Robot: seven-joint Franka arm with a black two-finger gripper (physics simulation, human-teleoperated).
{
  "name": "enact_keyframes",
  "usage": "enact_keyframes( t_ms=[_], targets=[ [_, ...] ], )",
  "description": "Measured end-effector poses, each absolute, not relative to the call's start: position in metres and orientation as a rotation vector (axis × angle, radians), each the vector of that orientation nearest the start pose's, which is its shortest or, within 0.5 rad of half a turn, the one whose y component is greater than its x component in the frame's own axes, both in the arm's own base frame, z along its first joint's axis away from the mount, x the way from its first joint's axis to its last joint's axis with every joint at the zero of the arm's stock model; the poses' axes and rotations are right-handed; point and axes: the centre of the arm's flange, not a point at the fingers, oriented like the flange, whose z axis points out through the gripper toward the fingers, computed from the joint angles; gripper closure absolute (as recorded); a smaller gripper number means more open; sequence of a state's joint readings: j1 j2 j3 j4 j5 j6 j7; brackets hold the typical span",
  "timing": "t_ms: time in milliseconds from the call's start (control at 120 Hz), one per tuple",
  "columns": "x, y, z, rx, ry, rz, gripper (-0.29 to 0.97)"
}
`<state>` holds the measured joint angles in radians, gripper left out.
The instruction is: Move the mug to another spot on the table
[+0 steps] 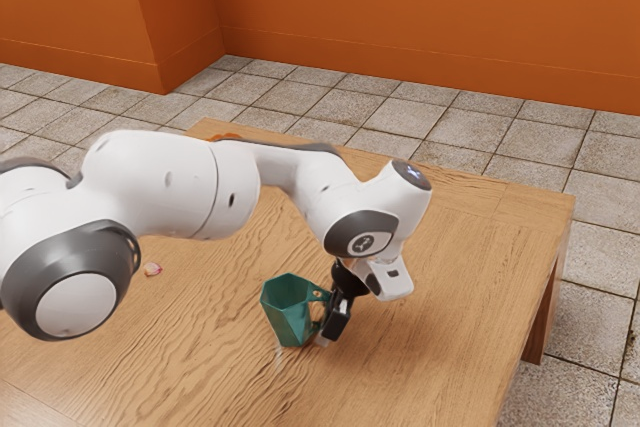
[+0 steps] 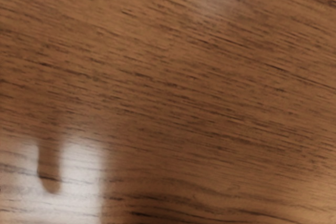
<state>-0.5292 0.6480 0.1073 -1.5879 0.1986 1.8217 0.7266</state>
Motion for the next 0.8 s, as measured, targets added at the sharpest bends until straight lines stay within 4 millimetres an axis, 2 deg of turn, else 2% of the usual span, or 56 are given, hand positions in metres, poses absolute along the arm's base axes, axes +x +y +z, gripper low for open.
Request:
enact_keyframes(
  t_ms=[233,625,800],
  targets=[
    [0.5961,-0.2600,0.2358,-2.329,1.704,0.639,0.16],
    [0.5945,-0.2587,0.2383,-2.319,1.707,0.661,0.21],
    [0.5941,-0.2574,0.2371,-2.318,1.704,0.669,0.27]
  ],
)
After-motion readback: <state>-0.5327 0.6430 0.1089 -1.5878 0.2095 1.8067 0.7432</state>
